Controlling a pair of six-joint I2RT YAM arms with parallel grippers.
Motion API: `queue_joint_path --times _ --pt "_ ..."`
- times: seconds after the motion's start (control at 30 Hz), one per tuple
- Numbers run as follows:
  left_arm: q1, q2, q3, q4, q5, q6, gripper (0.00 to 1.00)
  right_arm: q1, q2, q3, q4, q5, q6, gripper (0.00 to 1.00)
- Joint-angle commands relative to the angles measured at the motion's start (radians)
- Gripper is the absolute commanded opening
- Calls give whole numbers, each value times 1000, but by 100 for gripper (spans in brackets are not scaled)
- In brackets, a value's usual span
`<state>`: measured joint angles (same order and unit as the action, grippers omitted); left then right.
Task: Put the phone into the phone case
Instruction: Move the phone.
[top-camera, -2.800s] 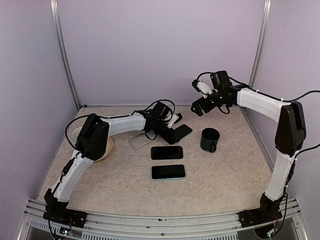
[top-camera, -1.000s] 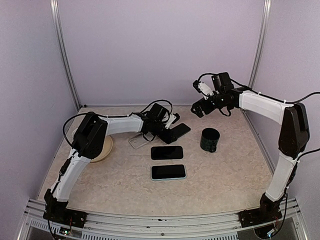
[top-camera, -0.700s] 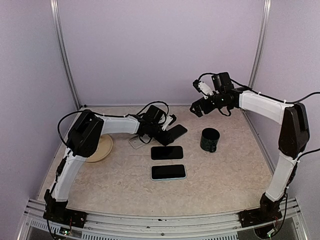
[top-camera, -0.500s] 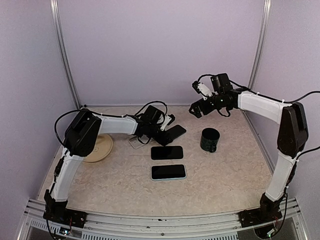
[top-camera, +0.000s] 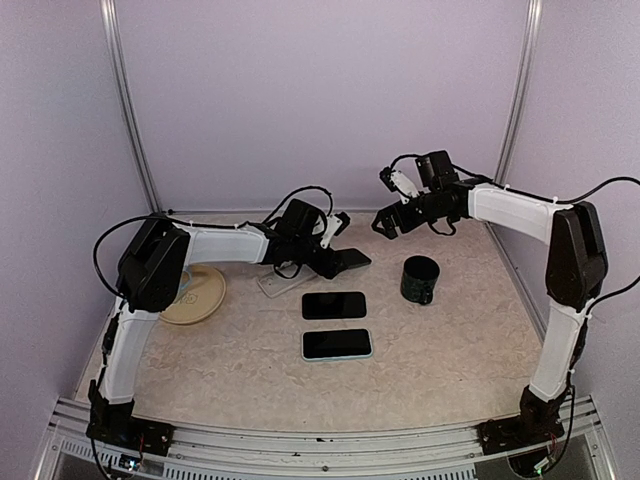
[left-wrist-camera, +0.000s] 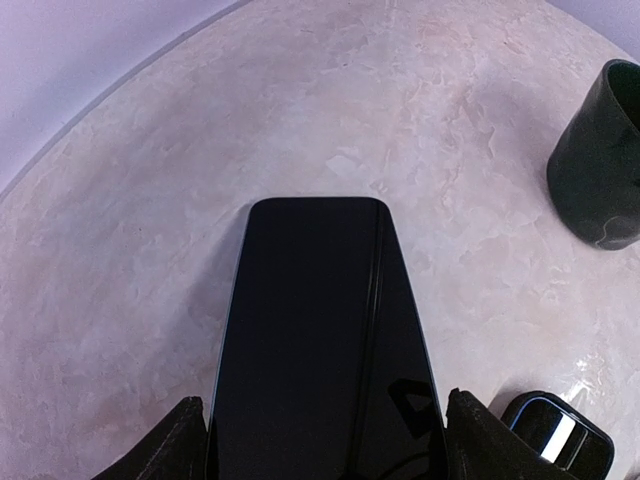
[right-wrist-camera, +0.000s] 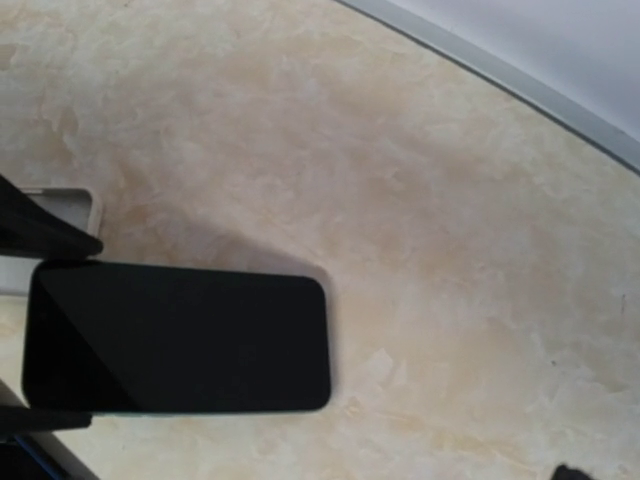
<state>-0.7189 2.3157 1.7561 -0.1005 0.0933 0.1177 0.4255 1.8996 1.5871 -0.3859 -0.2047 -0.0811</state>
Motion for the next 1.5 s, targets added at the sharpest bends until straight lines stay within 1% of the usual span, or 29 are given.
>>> queue_joint_path --times 0.0,0.43,0.7,0.97,1.27,1.47 --pt "-3 -55 3 28 23 7 0 6 10 26 -10 -21 21 100" --pt "-27 -89 -17 -76 29 -97 0 6 -2 -20 4 -48 33 100" --pt "-80 -125 -88 -62 56 -143 0 6 -20 -55 17 -49 34 100" --pt "-104 -125 -139 -62 100 -144 0 7 -37 -85 24 -54 32 100" --pt "-122 -164 -233 -67 127 -123 0 7 -48 -93 29 -59 32 100" --pt "-126 -150 -231 -84 126 -121 0 7 -41 -91 32 -63 34 100"
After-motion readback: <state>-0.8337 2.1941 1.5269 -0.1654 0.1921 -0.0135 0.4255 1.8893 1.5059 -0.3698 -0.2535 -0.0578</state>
